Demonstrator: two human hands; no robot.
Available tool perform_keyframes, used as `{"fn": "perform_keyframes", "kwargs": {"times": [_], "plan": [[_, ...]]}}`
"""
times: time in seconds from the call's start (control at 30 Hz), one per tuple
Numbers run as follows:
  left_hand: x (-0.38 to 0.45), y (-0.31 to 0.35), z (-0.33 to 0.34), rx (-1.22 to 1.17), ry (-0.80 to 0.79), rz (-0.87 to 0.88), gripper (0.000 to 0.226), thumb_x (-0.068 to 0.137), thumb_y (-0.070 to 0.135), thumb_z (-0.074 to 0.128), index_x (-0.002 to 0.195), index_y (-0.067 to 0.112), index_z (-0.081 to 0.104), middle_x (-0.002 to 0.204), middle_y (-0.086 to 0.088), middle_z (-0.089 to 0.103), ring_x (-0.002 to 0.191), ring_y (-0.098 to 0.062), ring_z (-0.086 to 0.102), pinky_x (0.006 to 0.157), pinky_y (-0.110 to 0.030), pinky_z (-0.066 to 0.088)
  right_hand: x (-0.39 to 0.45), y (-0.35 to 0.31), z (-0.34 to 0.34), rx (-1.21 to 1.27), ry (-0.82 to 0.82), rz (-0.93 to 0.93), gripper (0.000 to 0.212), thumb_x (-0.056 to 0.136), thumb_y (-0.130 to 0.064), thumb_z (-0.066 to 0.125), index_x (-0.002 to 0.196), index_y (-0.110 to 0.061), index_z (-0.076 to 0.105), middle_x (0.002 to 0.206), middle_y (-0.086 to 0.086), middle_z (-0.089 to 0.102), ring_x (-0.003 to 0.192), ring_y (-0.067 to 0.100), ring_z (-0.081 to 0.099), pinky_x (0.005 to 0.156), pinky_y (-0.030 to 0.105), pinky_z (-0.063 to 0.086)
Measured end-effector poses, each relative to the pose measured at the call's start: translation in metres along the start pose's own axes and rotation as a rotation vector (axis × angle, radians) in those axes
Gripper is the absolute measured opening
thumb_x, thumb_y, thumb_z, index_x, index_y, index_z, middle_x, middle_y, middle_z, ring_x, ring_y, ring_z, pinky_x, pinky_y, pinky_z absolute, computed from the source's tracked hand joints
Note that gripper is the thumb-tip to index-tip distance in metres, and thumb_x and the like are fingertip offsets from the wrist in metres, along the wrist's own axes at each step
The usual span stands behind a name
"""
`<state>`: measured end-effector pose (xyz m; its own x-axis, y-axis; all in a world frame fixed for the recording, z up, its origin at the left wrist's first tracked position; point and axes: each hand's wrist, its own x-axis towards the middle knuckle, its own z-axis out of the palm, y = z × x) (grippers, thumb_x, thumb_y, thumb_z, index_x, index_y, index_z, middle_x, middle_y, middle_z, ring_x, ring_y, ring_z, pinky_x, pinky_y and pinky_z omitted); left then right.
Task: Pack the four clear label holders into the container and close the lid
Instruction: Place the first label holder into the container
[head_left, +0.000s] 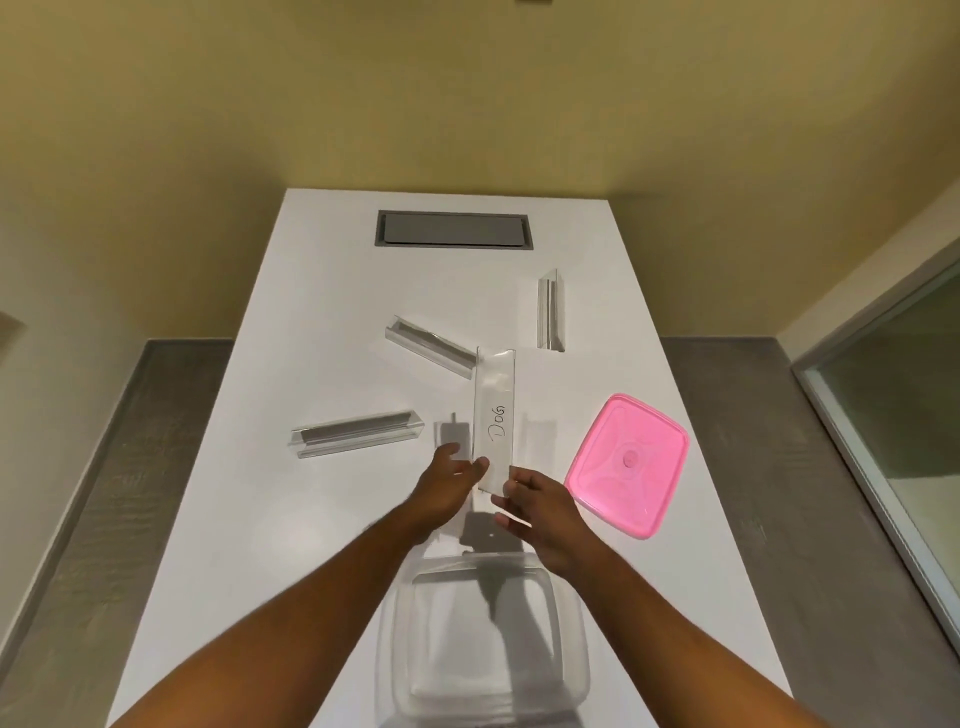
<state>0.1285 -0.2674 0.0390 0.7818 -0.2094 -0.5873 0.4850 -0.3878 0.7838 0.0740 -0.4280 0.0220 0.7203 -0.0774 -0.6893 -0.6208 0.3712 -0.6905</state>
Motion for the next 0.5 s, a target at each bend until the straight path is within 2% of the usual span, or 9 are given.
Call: {"fn": "perform_keyframes", "kwargs": {"times": [0.07, 0.13, 0.3, 0.4, 0.5], "plan": [[-0.013, -0.001, -0.002, 0.009, -0.003, 0.048, 0.055, 0.099, 0.043, 0.055, 0.145, 0.018, 0.039, 0.144, -0.008, 0.056, 0.123, -0.026, 0.057, 0.106, -0.04, 0.045, -0.013, 0.002, 0.005, -0.011, -0.038, -0.01, 0.023, 0.099, -0.006, 0.06, 0.119, -0.01, 0.07, 0.114, 0.015, 0.075, 0.097, 0.02, 0.075, 0.093, 0.042, 0.059], [-0.026, -0.001, -0.004, 0.015, -0.001, 0.1, 0.044, 0.1, 0.037, 0.053, 0.14, 0.018, 0.046, 0.138, -0.007, 0.059, 0.119, -0.025, 0.059, 0.105, -0.042, 0.049, -0.023, 0.004, 0.008, -0.032, -0.065, -0.022, 0.023, 0.098, -0.007, 0.06, 0.118, -0.01, 0.07, 0.121, 0.017, 0.074, 0.1, 0.022, 0.074, 0.095, 0.044, 0.058], [-0.057, -0.006, -0.011, 0.02, 0.021, 0.18, 0.036, 0.104, 0.026, 0.048, 0.137, 0.013, 0.049, 0.138, -0.009, 0.059, 0.12, -0.027, 0.059, 0.105, -0.042, 0.051, -0.046, 0.009, 0.011, -0.115, -0.123, -0.074, 0.024, 0.093, -0.014, 0.071, 0.117, -0.015, 0.071, 0.108, 0.011, 0.077, 0.108, 0.031, 0.074, 0.093, 0.043, 0.061], [-0.072, -0.014, -0.016, 0.031, 0.023, 0.195, 0.036, 0.105, 0.02, 0.044, 0.14, 0.009, 0.049, 0.139, -0.01, 0.059, 0.121, -0.029, 0.06, 0.104, -0.044, 0.052, -0.056, 0.009, 0.009, -0.222, -0.149, -0.123, 0.026, 0.091, -0.022, 0.076, 0.117, -0.02, 0.072, 0.112, 0.009, 0.077, 0.107, 0.027, 0.074, 0.092, 0.042, 0.061], [-0.085, -0.027, -0.023, 0.119, 0.03, 0.217, 0.037, 0.106, 0.022, 0.042, 0.141, 0.012, 0.049, 0.14, -0.006, 0.058, 0.122, -0.026, 0.058, 0.102, -0.036, 0.05, -0.063, 0.005, 0.003, -0.288, -0.068, -0.213, 0.03, 0.092, -0.025, 0.075, 0.121, -0.022, 0.069, 0.114, 0.008, 0.076, 0.101, 0.022, 0.076, 0.09, 0.042, 0.06]]}}
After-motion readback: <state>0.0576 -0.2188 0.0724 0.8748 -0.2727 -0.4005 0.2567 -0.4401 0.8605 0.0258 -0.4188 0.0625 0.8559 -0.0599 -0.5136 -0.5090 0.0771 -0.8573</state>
